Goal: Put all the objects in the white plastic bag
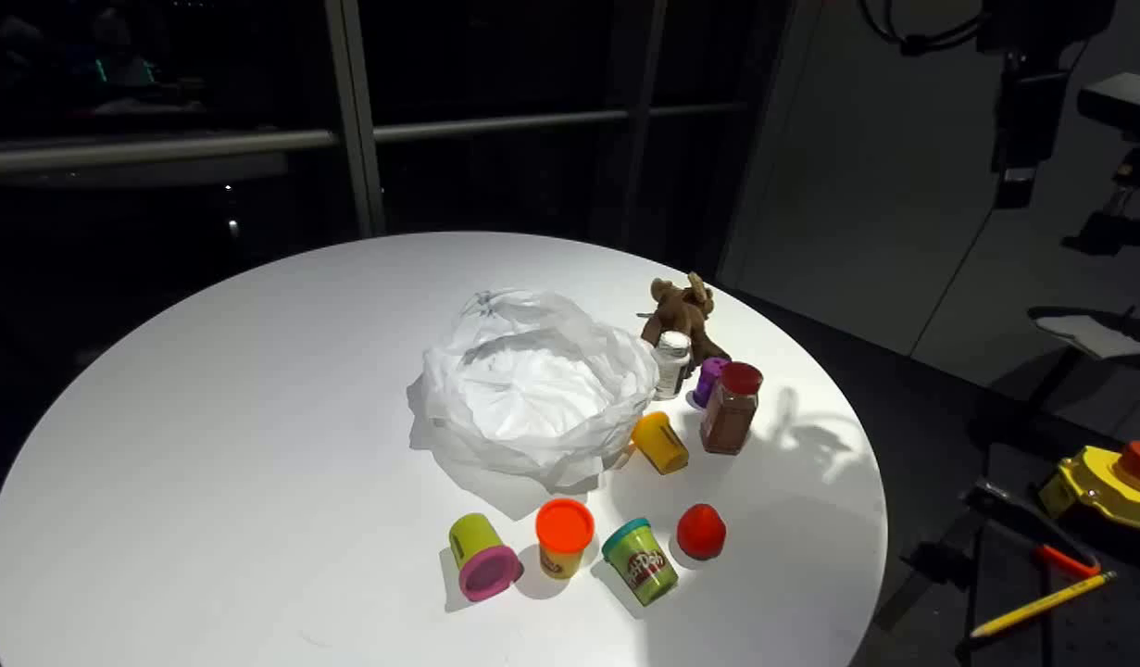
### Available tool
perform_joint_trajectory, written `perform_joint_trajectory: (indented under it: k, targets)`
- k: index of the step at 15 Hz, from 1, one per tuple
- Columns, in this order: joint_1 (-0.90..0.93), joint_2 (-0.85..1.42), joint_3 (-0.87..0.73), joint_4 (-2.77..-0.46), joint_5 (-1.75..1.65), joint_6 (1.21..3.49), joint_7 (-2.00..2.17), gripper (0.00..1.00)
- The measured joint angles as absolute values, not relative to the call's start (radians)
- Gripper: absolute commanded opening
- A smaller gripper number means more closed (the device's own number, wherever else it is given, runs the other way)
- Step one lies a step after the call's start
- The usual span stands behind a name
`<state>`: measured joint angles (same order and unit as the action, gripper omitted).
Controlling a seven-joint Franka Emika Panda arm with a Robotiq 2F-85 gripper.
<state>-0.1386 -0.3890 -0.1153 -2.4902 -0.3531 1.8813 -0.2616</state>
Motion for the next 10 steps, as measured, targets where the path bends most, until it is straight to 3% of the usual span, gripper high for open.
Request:
perform_joint_trajectory:
  k: [10]
  targets:
    - [-0.139, -0.389, -0.115, -2.48, -0.353, 1.881, -0.262, 1.0]
